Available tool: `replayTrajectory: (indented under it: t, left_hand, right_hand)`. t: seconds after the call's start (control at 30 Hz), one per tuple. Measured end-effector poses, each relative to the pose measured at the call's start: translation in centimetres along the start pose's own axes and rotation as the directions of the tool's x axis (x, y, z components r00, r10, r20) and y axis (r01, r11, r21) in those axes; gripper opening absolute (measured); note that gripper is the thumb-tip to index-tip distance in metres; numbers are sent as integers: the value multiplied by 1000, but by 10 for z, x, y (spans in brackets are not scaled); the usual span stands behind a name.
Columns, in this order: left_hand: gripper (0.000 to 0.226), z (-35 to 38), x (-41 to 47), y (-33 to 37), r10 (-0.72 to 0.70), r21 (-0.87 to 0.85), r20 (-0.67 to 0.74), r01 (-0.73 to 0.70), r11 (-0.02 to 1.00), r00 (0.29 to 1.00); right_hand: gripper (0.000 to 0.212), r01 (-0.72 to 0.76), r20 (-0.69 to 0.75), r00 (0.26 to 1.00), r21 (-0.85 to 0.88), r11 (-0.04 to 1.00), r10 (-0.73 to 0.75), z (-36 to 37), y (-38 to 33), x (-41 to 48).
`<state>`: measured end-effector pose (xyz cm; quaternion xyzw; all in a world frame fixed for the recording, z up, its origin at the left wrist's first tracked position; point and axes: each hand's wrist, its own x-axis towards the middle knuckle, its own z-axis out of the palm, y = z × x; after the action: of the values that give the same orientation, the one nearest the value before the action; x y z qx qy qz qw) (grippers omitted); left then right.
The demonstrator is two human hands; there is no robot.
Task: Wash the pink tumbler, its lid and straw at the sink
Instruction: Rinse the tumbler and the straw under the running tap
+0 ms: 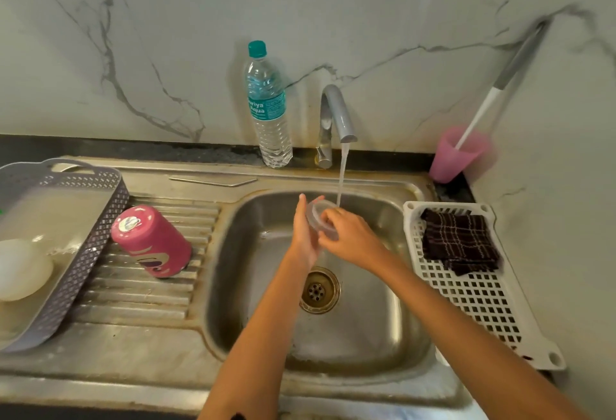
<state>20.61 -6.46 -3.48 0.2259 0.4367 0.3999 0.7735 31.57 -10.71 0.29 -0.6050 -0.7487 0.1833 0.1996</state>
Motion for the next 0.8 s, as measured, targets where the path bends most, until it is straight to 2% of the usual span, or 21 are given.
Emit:
replayTrajectory:
  t: [0.07, 0.17, 0.23, 0.27, 0.37, 0.43, 0.47, 0.5, 0.53, 0.57, 0.6, 0.63, 0.67, 0.7, 0.73, 0.8]
  left_hand:
    - [46, 4, 5, 1, 20, 8, -4, -20, 1000, 1000]
    - [44, 6, 7, 6, 45, 11, 33, -45, 999, 998]
    - [41, 9, 8, 16, 24, -65, 20, -22, 998, 1000]
    - [40, 10, 9, 21, 22, -95, 0, -22, 995, 1000]
    - [38, 7, 9, 25, 24, -117, -3, -24, 993, 1000]
    - [38, 0, 8, 20, -9, -132, 7, 10, 991, 1000]
    - [40, -4, 7, 16, -21, -113, 8, 21, 993, 1000]
    - [44, -7, 6, 13, -21, -83, 9, 21, 996, 1000]
    - [48, -8, 6, 10, -13, -54, 6, 14, 998, 1000]
    - [52, -7, 5, 8, -2, -27, -12, 1, 1000, 1000]
    - [52, -4, 5, 6, 12, 5, -30, -12, 1000, 999]
    - [51, -1, 5, 5, 21, 37, -33, -19, 999, 999]
    - [51, 2, 5, 4, 19, 64, -31, -17, 998, 999]
    - [55, 6, 5, 4, 16, 88, -38, -13, 996, 999]
    - [59, 7, 6, 4, 18, 103, -50, -13, 995, 999]
    - [61, 8, 12, 4, 20, 90, -97, -12, 996, 995]
  right_hand:
    - [13, 57, -26, 998, 35, 998, -56, 3, 2, 0]
    - [32, 207, -47, 975, -182, 961, -219, 4, 12, 2]
    - [39, 193, -132, 959, -337, 921, -249, 9, 11, 1]
    - [39, 144, -191, 956, -355, 924, -223, 14, 8, 0]
    - [32, 69, -324, 939, -146, 987, -114, 26, -3, 1]
    - [27, 52, -361, 932, 115, 992, -7, 23, -7, 4]
    - [26, -7, -351, 930, 293, 956, 114, 18, -9, 8]
    - [28, -110, -293, 913, 491, 864, 283, 13, -10, 13]
    - [32, -237, -175, 870, 671, 702, 461, 11, -8, 21]
    - [34, -366, -5, 796, 793, 487, 606, 8, -4, 30]
    - [35, -461, 164, 709, 844, 274, 686, 6, 0, 39]
    - [37, -520, 287, 638, 845, 126, 715, 5, 5, 45]
    - [39, -559, 360, 594, 827, 48, 720, 4, 9, 48]
    - [42, -589, 396, 572, 808, 24, 718, 7, 13, 49]
    - [41, -596, 405, 580, 803, 29, 707, 9, 14, 48]
    - [33, -538, 360, 664, 838, 84, 656, 17, 14, 43]
